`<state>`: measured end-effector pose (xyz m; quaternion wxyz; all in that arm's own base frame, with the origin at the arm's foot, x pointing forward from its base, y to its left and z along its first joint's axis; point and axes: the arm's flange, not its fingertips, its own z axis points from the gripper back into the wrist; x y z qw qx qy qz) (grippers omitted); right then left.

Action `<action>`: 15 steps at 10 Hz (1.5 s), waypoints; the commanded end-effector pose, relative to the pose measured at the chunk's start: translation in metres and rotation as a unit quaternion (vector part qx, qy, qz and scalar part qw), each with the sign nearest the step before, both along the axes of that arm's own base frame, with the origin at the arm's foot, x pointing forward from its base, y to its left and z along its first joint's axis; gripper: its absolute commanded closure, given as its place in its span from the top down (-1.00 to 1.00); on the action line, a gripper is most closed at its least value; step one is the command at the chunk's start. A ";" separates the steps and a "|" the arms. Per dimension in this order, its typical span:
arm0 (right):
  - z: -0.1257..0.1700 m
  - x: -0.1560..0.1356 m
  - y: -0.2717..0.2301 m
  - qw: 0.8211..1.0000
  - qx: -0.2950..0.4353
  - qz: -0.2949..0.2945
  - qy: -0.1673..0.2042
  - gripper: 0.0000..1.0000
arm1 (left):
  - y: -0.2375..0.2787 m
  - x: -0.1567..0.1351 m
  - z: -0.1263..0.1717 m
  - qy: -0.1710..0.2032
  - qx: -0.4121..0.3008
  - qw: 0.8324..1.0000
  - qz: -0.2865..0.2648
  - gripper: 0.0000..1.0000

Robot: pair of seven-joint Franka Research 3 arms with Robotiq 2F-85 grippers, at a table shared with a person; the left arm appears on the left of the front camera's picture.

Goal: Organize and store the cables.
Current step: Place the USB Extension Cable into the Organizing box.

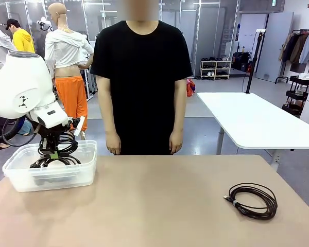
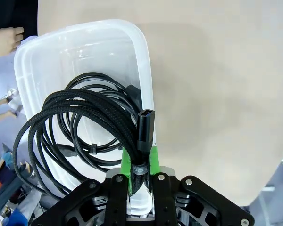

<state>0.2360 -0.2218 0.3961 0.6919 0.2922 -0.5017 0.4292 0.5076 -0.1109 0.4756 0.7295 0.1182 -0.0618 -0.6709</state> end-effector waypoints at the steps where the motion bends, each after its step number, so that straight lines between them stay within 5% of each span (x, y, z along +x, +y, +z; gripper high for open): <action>1: 0.001 0.000 0.000 1.000 0.001 0.000 -0.011 1.00 | 0.001 0.000 0.001 0.000 0.002 1.000 -0.001 -0.98; 2: 0.001 0.000 0.000 1.000 0.001 0.000 -0.011 1.00 | 0.001 0.000 0.001 0.000 0.002 1.000 -0.001 -0.98; 3: 0.001 0.000 0.000 1.000 0.001 0.000 -0.011 1.00 | 0.000 0.000 0.000 0.000 0.000 1.000 0.000 -0.67; 4: 0.001 0.000 0.000 1.000 0.001 0.000 -0.011 1.00 | -0.014 -0.002 -0.003 -0.011 0.054 0.998 -0.006 -0.67; 7: 0.001 0.000 0.000 1.000 0.001 0.000 -0.011 1.00 | 0.005 0.037 -0.010 -0.001 0.066 0.998 0.013 -0.67; 11: 0.001 0.000 0.000 1.000 0.001 0.000 -0.011 1.00 | 0.033 0.068 -0.035 0.064 0.016 0.997 0.044 -0.67; 13: 0.001 0.000 0.000 1.000 0.001 0.000 -0.011 1.00 | 0.040 0.073 -0.042 0.067 0.014 0.996 0.050 -0.67; 15: 0.001 0.000 0.000 1.000 0.001 0.000 -0.011 1.00 | 0.044 0.075 -0.043 0.073 0.014 0.996 0.059 0.05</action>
